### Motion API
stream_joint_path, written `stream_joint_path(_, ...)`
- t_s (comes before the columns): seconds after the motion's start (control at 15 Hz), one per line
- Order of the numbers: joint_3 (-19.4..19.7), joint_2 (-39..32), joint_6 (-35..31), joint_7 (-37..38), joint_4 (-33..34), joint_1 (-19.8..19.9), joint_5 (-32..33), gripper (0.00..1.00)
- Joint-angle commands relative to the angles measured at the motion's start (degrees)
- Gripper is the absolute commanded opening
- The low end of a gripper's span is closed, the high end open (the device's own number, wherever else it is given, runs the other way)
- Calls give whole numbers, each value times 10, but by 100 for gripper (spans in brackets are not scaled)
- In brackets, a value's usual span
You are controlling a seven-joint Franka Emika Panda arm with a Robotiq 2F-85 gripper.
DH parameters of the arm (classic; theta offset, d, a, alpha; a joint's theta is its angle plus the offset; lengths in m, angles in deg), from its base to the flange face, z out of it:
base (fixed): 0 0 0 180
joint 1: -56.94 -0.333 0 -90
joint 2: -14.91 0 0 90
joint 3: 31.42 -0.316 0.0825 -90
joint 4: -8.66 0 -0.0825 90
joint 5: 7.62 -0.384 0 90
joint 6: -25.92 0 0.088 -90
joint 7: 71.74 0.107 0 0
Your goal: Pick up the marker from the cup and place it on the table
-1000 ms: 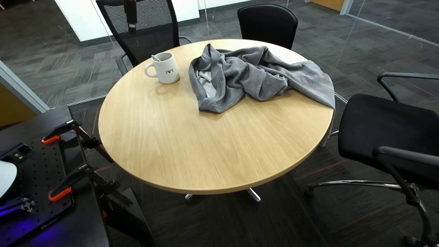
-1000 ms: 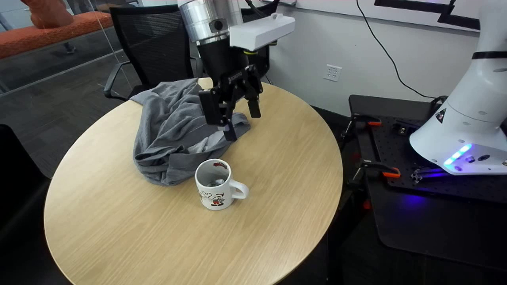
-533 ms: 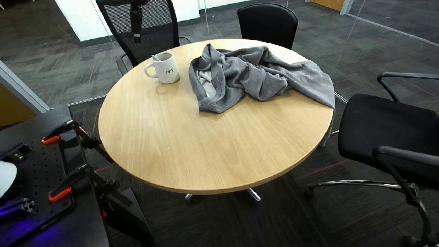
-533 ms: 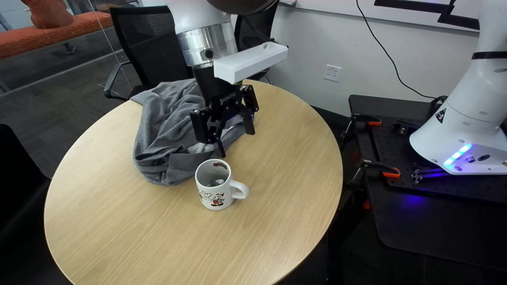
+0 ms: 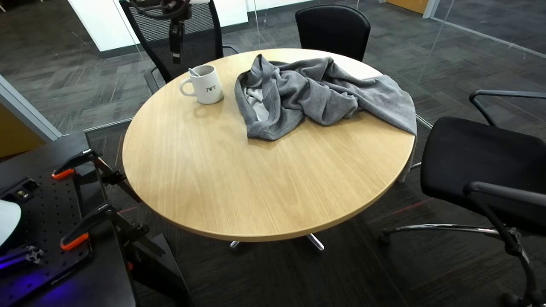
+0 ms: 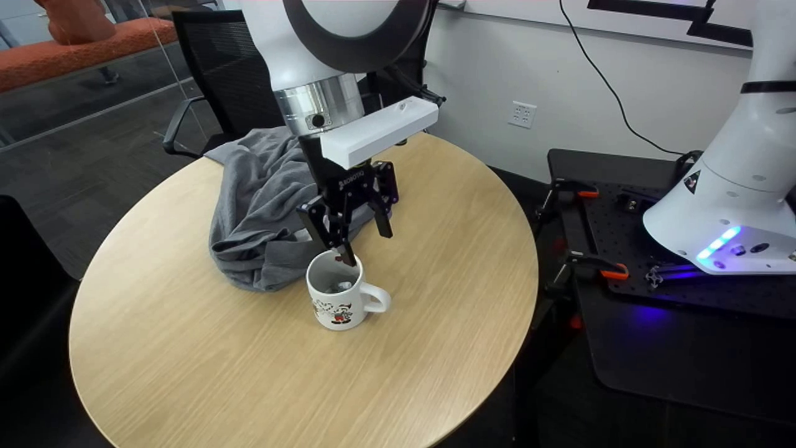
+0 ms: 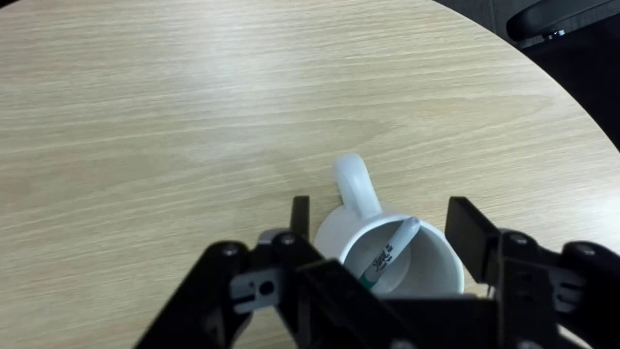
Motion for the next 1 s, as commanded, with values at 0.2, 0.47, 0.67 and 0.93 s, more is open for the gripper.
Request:
stream_joint_path(0.2,14,-43,-12,37,49,-14,6,76)
stream_joint_path(0.47,18,-67,-16,43,75,-17,13,67)
stream_joint_path(0.67,21,-79,-17,45,87,-21,16,55)
stream_joint_path(0.93,23,-89,-18,45,90,-22,17,51)
